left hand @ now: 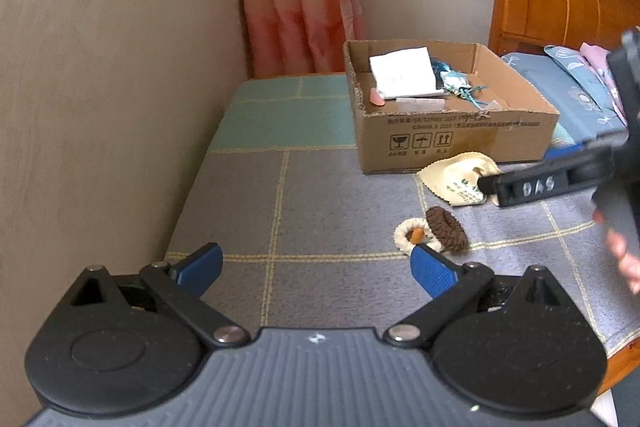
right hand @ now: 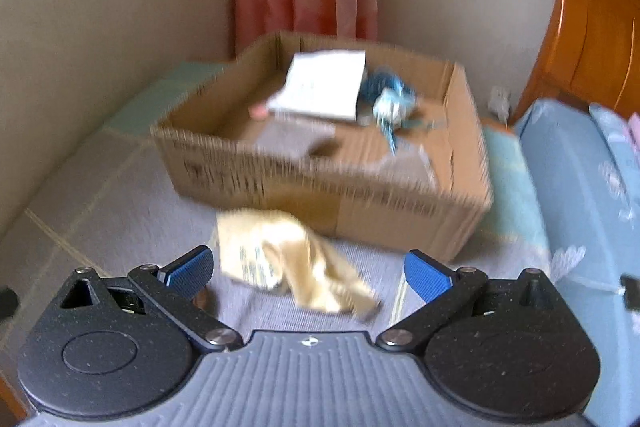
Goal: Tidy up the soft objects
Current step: 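Move the left gripper onto the brown hair tie and close it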
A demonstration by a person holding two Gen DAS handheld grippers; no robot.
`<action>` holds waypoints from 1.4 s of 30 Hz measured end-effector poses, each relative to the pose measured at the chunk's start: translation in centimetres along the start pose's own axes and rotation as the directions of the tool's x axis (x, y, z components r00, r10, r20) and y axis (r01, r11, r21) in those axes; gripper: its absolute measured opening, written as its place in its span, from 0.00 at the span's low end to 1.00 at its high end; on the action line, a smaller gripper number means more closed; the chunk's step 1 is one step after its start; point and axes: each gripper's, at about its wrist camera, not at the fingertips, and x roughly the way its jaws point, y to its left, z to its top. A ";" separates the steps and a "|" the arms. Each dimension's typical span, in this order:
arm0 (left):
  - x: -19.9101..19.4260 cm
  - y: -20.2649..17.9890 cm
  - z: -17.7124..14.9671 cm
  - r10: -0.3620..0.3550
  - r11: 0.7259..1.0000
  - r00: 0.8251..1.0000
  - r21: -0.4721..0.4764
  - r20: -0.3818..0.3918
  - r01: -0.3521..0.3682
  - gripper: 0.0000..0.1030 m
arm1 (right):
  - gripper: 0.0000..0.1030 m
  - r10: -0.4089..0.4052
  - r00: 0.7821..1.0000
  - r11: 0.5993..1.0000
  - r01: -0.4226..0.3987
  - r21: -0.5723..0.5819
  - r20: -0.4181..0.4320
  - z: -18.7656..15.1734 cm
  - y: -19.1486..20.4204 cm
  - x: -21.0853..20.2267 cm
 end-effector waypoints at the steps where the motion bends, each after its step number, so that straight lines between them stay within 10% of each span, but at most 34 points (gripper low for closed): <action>1: 0.2 0.0 0.0 0.001 1.000 1.000 -0.002 -0.003 -0.001 0.97 | 1.00 0.004 1.000 1.000 -0.004 0.012 -0.018 -0.3 0.1 0.6; 11: 1.6 0.7 0.0 0.001 1.000 1.000 -0.011 -0.031 -0.002 0.97 | 1.00 0.072 0.995 0.989 -0.062 0.135 -0.072 -0.6 0.1 4.1; 21: 2.3 0.3 0.2 -0.019 1.000 0.999 0.000 -0.050 0.019 0.97 | 1.00 -0.032 0.997 0.999 0.034 0.026 -0.074 0.2 2.4 6.8; 42: 4.1 -6.6 0.3 -0.118 0.973 0.993 0.206 0.030 0.109 0.97 | 1.00 -0.051 0.992 0.994 0.062 0.087 -0.117 -3.1 -5.1 4.3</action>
